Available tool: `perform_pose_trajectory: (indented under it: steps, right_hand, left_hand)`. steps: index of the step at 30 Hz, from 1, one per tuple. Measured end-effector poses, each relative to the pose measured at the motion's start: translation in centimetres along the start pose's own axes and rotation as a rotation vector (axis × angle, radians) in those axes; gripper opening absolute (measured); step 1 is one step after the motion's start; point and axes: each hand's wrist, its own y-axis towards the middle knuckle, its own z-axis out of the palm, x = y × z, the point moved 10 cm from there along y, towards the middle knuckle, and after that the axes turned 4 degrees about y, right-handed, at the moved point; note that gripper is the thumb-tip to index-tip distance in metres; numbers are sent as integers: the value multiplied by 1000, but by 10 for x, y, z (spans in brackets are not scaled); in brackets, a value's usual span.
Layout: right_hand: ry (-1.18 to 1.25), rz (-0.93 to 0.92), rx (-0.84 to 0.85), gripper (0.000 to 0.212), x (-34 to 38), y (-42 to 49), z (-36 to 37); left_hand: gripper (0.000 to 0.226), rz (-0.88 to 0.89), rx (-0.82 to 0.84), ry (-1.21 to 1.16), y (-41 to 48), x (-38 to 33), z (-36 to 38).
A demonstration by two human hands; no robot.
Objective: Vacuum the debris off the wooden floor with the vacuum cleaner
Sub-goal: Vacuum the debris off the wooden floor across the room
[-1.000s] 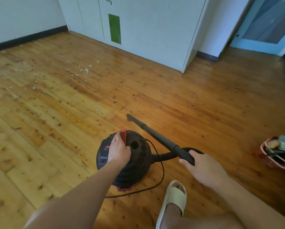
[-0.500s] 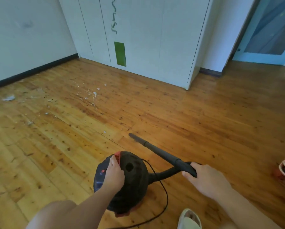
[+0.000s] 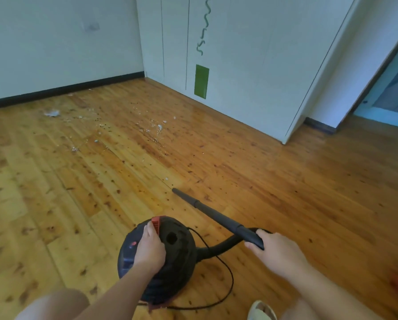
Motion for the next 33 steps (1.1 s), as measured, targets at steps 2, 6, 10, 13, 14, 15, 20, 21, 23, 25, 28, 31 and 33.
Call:
perform_pose_trajectory:
  steps: [2,6,10,13,14,15,20,21,23,25,28,31,33]
  right_hand:
    - [21,-1,-15,38,11,8,1]
    - [28,-3,-27,37,32,22,1]
    - [-19,-24,-62,36,29,43,-2]
    - [-71,-52,-84,43,15,64,8]
    - [-48,-66,-85,45,11,71,9]
    - [-19,-72,-78,46,7,79,8]
    - [-15,-97,-9,46,1,116,-8]
    - [-18,-111,-5,44,4,122,-12]
    - [-44,-137,20,42,9,129,-16]
    - [-73,-180,27,41,11,138,-19]
    - [-127,-240,34,46,10,153,-25]
    - [-195,-326,36,49,14,168,-28]
    - [-225,-368,25,46,18,178,-34]
  left_hand:
    - [64,-17,-14,19,0,8,-4]
    - [67,-32,-3,48,-1,12,-3]
    - [67,-28,-37,60,11,4,1]
    - [65,-50,-39,2,27,-6,8]
    - [65,-66,-36,-21,31,-8,11]
    - [64,-69,-45,-28,36,-11,13]
    - [60,-60,-122,-37,47,-25,10]
    - [62,-57,-119,-46,47,-28,8]
    - [67,-81,-67,-64,45,-29,9]
    - [72,-134,-7,-79,45,-27,11]
    - [79,-160,38,-111,40,-27,9]
    - [79,-173,62,-88,34,-29,9]
    - [77,-194,64,-75,28,-32,7]
